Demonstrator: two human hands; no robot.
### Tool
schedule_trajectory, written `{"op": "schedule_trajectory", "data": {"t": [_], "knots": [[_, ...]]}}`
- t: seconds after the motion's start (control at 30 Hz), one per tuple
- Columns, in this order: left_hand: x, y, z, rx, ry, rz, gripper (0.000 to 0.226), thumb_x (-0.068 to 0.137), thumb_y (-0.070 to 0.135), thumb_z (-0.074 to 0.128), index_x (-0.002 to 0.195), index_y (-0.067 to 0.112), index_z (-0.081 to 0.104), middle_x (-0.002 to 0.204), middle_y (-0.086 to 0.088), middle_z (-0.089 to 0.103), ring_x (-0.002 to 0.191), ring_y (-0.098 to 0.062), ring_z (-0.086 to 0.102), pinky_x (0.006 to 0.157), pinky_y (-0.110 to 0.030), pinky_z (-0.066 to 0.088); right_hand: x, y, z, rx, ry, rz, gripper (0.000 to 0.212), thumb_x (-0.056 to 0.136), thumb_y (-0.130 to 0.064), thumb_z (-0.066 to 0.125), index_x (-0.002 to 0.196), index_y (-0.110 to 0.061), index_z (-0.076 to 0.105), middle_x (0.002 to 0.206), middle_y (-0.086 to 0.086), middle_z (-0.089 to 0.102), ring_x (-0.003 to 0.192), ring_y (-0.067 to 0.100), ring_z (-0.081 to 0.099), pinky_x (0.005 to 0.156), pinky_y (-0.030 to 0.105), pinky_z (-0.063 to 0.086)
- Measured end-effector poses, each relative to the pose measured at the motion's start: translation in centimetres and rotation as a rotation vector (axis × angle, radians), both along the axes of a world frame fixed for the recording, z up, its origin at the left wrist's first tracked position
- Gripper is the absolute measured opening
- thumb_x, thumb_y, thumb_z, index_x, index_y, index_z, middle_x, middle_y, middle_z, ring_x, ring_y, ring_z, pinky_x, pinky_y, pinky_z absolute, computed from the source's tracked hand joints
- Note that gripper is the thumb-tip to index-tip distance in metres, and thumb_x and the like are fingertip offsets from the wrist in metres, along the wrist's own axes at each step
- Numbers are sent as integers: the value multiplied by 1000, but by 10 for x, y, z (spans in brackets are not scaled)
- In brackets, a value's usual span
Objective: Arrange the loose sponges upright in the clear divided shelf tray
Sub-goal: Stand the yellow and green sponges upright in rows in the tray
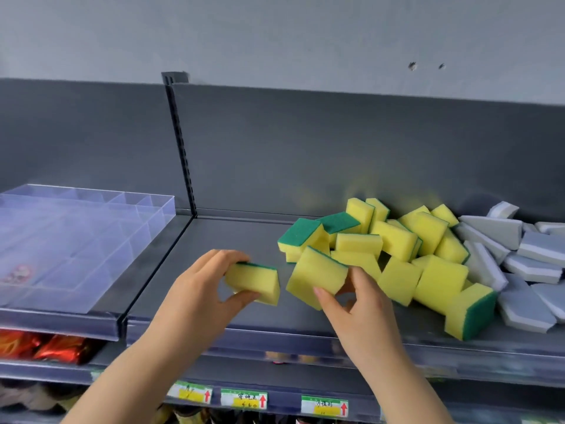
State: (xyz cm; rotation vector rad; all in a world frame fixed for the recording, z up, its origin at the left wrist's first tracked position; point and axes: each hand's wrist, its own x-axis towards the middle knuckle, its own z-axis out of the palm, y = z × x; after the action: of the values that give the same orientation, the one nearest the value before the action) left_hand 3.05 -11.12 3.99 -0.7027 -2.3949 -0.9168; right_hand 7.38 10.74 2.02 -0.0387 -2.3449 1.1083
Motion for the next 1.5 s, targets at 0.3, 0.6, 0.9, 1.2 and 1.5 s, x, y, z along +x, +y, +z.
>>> {"op": "schedule_trajectory", "data": {"t": [0.3,0.6,0.9,1.2,1.5], "knots": [[54,-197,-1,80,48,183,49,69,45,69,115,37,53,111,32,50,95,17,47,78,2,34,10,-191,24,-6,70,199,49,80,-25,68,109,-48,36,90,-22,50,82,3,51,64,7,41],[71,-340,-17,188,30,349,53,63,28,76,113,28,59,110,17,57,89,-4,55,73,-26,50,2,-323,24,-66,20,303,41,78,-29,69,100,-48,40,95,-12,55,82,2,54,61,13,47],[20,-392,-5,212,26,287,48,69,56,58,114,38,56,108,27,54,96,8,52,79,-8,41,-64,-381,38,-53,57,311,42,74,-30,72,101,-46,43,97,-6,59,83,6,58,64,11,46],[-84,-426,48,80,224,254,46,72,42,63,112,20,60,102,23,54,90,14,47,79,2,32,-161,-399,98,-86,107,371,40,74,-24,73,100,-39,47,95,-17,61,82,3,62,70,22,52],[-155,-488,55,81,303,359,48,76,43,61,111,10,64,99,3,62,86,-4,51,79,-16,42,-231,-448,125,91,71,438,38,79,-24,69,104,-40,45,99,-14,58,80,2,59,68,19,50]]}}
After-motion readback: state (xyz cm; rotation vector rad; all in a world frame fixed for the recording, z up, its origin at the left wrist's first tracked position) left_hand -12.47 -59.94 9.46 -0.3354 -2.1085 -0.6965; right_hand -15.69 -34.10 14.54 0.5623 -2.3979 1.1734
